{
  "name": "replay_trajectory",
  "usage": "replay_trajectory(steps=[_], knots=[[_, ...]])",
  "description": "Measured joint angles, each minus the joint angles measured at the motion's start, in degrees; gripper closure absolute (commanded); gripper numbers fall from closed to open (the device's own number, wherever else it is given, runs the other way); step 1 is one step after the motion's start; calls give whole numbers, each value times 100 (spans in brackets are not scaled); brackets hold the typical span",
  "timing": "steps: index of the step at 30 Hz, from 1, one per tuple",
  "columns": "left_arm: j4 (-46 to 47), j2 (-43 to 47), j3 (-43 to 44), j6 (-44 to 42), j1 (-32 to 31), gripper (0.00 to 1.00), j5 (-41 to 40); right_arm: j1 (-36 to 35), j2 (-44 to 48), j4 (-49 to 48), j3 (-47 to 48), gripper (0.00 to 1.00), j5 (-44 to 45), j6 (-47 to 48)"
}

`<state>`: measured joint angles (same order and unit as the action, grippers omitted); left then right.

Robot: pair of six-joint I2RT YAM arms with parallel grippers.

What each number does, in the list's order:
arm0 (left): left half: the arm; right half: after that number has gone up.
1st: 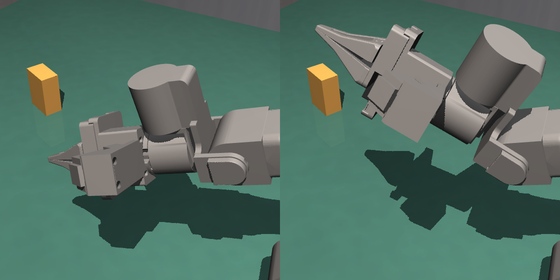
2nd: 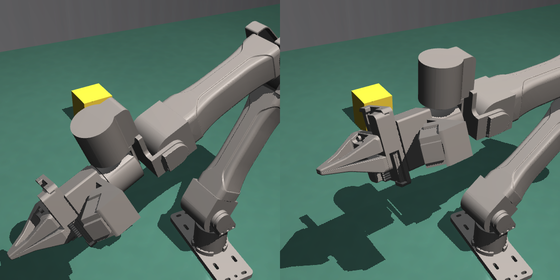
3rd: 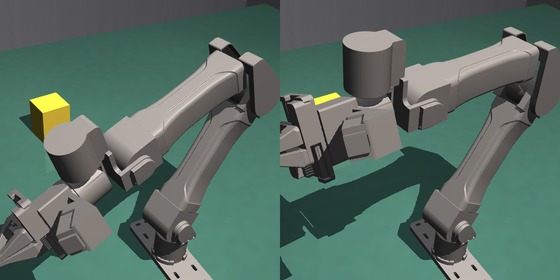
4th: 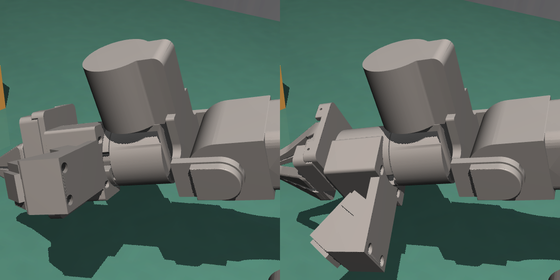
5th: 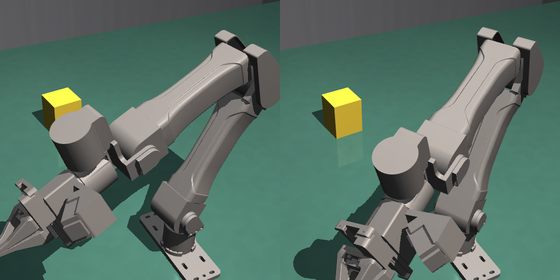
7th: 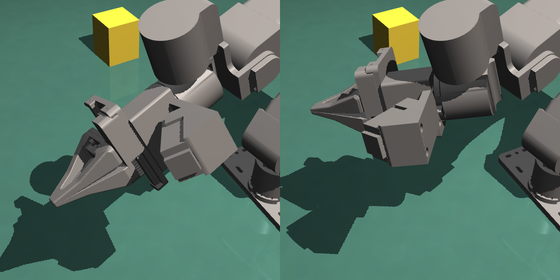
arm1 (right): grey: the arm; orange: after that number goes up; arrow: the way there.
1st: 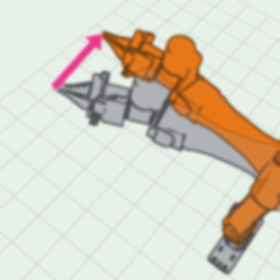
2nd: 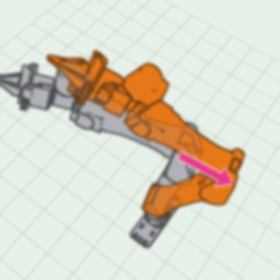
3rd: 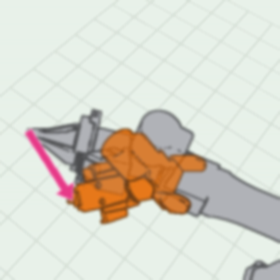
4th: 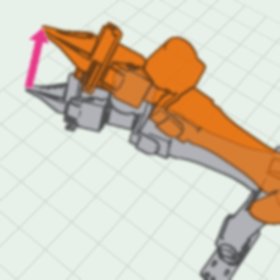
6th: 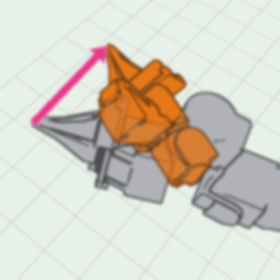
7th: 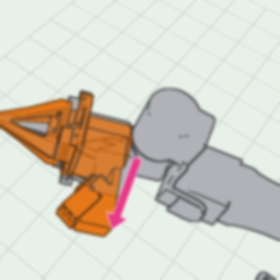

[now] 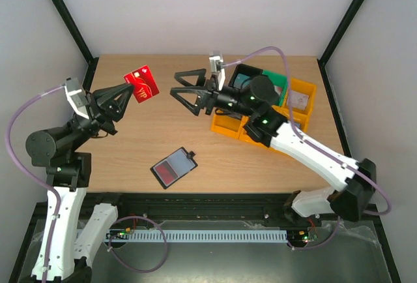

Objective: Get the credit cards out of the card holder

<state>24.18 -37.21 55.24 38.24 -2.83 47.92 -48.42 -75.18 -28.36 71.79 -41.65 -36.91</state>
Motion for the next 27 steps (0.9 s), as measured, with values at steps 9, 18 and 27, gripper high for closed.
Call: replay_trajectory(steps=[9, 18, 27], knots=[[282, -275, -24, 330, -52, 98, 116, -173, -892, -1062, 9, 50, -153, -1014], [289, -251, -107, 330, -52, 98, 116, -304, -1191, -1327, 634, 97, -575, -1095], [66, -212, -175, 254, -63, 24, 118, -260, -896, 476, 1062, 98, -706, 280]])
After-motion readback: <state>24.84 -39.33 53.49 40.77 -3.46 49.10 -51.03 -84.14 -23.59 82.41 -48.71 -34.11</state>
